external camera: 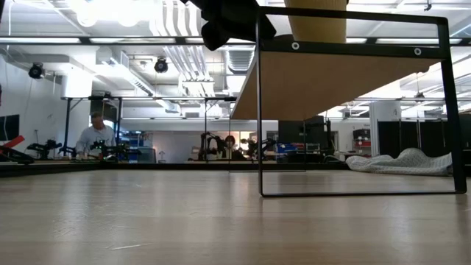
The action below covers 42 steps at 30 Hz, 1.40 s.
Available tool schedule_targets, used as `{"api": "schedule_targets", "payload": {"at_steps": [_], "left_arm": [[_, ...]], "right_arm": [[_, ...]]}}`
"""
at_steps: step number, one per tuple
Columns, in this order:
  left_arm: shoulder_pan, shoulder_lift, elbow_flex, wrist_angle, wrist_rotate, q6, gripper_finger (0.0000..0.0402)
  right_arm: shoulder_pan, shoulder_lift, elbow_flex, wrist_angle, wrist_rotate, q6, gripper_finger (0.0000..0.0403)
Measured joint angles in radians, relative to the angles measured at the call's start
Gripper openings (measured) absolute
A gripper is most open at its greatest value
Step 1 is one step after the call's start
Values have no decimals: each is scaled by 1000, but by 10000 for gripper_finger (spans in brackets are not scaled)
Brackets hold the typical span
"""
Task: Stack small to large cups/mugs on shelf
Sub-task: Put the yellow cup on the shelf
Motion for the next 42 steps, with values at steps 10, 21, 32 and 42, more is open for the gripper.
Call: {"api": "schedule_targets", "payload": {"at_steps": [10,21,32,42], "left_arm": [[0,0,0,0,1,0,61],[0,0,0,0,1,0,61],[0,0,-1,0,1,0,61],[0,-7,1,-1,1,8,61]], "right_arm": [[1,0,0,-1,0,-12,25],[1,0,0,-1,0,-4,106],[1,0,0,1,0,0,118],[1,0,0,11,0,0,118]]}}
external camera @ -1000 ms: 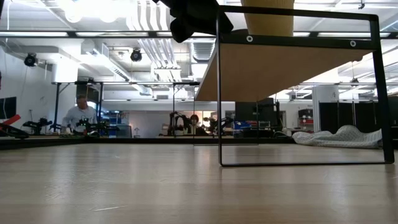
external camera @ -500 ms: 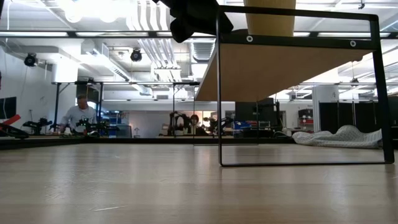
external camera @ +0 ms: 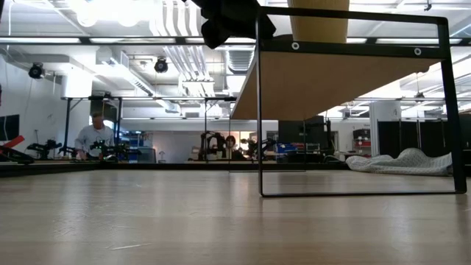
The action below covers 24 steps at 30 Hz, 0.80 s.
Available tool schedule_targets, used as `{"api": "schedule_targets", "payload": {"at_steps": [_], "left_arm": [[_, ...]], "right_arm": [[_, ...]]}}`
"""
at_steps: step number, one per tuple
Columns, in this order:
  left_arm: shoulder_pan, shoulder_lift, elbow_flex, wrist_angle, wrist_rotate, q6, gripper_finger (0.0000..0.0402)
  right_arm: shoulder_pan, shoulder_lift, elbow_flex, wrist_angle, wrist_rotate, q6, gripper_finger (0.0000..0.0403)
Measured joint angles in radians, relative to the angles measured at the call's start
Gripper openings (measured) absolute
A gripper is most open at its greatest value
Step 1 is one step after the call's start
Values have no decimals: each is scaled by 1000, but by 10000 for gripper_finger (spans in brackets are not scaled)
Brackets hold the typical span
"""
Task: Stack small to large cups/mugs on shelf
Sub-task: Put the yellow cup on the shelf, then return to Home Position
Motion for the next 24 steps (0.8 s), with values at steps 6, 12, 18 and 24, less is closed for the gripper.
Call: {"api": "schedule_targets", "payload": {"at_steps": [6,12,18,24], "left_arm": [[0,-42,7,1,-19,23,61],[0,-98,6,-8,-33,23,61],[0,-157,6,-15,-56,40,61],[0,-220,6,-32,-69,101,61]], "right_arm": [[0,0,0,10,0,-5,118],[0,0,0,-2,0,-31,118],[-1,-4,0,-48,9,-35,118],[-1,-24,0,-49,32,-42,119]]}}
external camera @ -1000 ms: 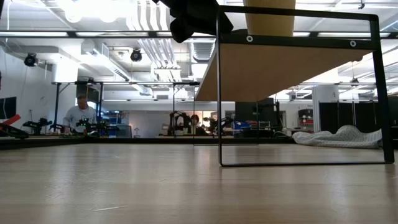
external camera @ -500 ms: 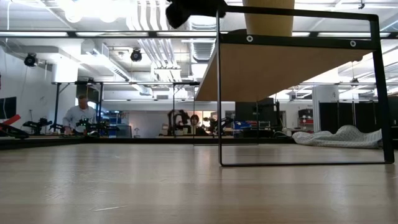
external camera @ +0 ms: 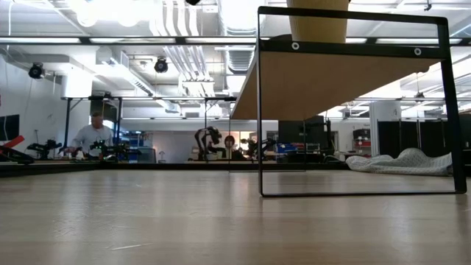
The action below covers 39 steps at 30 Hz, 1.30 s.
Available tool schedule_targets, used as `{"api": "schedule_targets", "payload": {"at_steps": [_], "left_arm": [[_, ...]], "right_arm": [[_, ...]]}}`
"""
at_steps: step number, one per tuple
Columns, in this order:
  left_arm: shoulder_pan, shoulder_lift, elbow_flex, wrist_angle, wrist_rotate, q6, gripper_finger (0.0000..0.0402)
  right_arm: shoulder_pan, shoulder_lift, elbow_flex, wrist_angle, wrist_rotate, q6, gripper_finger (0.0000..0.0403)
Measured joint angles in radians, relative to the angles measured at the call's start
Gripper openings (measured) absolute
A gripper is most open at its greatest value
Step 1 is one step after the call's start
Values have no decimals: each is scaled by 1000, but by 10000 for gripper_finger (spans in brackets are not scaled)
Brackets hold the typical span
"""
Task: Stack small to large cups/mugs on shelf
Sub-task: Return to Home Position
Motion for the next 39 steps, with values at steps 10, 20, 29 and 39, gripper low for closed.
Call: {"api": "schedule_targets", "payload": {"at_steps": [10,20,29,39], "left_arm": [[0,-157,1,-33,-14,-2,61],[-3,-383,-12,-71,-12,-22,61],[-3,-582,-99,-242,-14,-137,61],[-3,-734,-347,-125,-40,-136,61]], "right_arm": [[0,-122,78,-12,13,8,118],[15,-332,69,-8,250,-116,118],[25,-563,-166,100,331,-165,118],[25,-901,-680,497,327,-120,118]]}}
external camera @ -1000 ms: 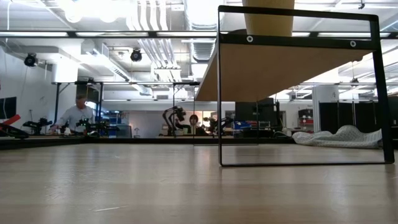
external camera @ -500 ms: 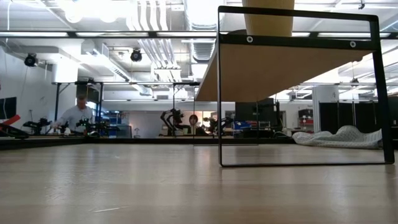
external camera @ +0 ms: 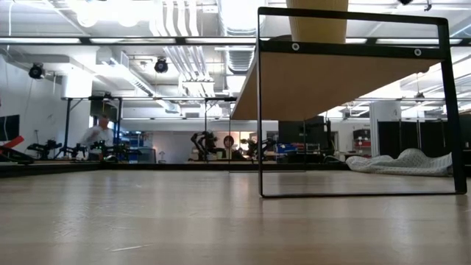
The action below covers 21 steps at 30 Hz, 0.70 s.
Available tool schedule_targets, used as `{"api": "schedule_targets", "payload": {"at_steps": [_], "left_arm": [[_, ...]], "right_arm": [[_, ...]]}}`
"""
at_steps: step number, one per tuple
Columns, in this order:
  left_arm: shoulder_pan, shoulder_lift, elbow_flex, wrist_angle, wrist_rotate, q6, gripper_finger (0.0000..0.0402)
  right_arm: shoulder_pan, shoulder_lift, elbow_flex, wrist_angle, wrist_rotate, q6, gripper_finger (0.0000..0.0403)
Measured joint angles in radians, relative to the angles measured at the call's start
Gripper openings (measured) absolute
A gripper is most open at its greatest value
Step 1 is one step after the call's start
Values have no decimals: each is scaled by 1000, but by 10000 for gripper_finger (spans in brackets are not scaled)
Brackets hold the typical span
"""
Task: Stack small to large cups/mugs on shelf
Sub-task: Return to Home Position
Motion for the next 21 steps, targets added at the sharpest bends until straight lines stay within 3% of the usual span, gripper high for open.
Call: {"api": "schedule_targets", "payload": {"at_steps": [8,15,21], "left_arm": [[0,-80,-223,235,9,-25,61],[0,-175,-502,655,58,-22,61],[0,-219,-692,848,39,-29,61]], "right_arm": [[0,-221,-369,454,-115,-100,118],[-1,-380,-627,790,-131,-132,118],[-1,-467,-779,880,-131,-155,118]]}}
